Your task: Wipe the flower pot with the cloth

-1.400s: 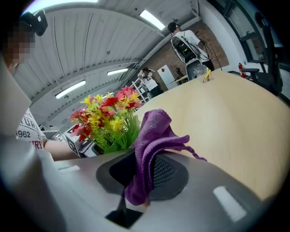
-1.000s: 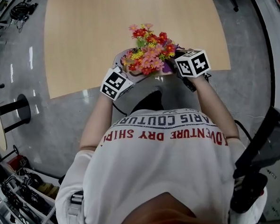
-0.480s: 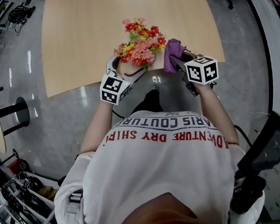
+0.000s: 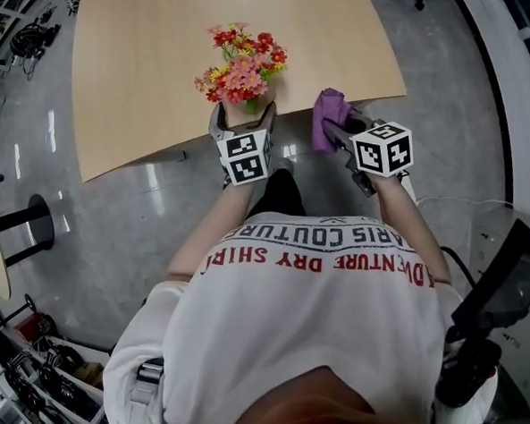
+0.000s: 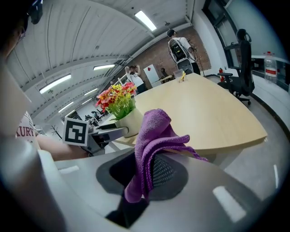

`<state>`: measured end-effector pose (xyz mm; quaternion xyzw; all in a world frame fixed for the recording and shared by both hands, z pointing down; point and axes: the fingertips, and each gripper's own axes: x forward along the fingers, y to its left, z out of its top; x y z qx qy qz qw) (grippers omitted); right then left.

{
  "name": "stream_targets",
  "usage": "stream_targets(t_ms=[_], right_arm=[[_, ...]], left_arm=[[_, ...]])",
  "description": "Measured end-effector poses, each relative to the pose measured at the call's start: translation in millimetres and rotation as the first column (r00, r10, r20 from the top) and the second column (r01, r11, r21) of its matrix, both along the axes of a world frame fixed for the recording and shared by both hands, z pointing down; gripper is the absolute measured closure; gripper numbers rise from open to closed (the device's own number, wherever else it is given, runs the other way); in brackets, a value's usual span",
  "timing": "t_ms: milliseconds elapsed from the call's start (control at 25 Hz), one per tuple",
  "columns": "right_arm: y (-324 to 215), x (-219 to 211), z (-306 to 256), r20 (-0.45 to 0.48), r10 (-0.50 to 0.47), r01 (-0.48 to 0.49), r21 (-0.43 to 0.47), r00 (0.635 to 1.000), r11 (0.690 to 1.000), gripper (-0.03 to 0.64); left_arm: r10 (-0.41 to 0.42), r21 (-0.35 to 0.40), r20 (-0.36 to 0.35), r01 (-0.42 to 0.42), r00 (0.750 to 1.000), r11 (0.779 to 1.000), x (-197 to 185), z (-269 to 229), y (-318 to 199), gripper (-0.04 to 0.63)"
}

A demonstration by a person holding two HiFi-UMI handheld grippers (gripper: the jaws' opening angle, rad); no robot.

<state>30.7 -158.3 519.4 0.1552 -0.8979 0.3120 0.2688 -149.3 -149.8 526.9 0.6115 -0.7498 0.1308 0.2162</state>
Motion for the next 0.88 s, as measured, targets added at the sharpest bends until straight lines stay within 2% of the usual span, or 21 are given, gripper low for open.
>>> stream_targets(t_ms=[80, 320, 440, 680, 880], right_arm=[[3, 6, 0, 0.000, 0.009, -0.009, 0.002, 1.000, 1.000, 0.572], [9, 21, -4, 0.002, 0.024, -0.024, 0.008, 1.000, 1.000, 0.572], [9, 25, -6, 0.003, 0.028, -0.028, 0.010, 1.000, 1.000, 0.572], [10, 24, -9, 0.004, 0.025, -0.025, 0.012, 1.000, 1.000, 0.572], [2, 3, -9, 0.034, 0.002, -0.002, 0.010, 0.999, 1.000, 0.572]], left_arm=[[-0.029, -0.028, 0.019, 0.029, 0.999, 0.999, 1, 4, -7, 0.115], [-0.105, -0.007, 0.051, 0.105, 0.993, 0.994, -2, -3, -20, 0.115], [-0.118, -0.009, 0.054, 0.118, 0.992, 0.993, -5, -3, -22, 0.130], [-0.086, 0.003, 0.059, 0.086, 0.995, 0.996, -5, -5, -20, 0.138], [0.015, 0.011, 0.058, -0.015, 0.998, 1.000, -5, -1, -21, 0.138]])
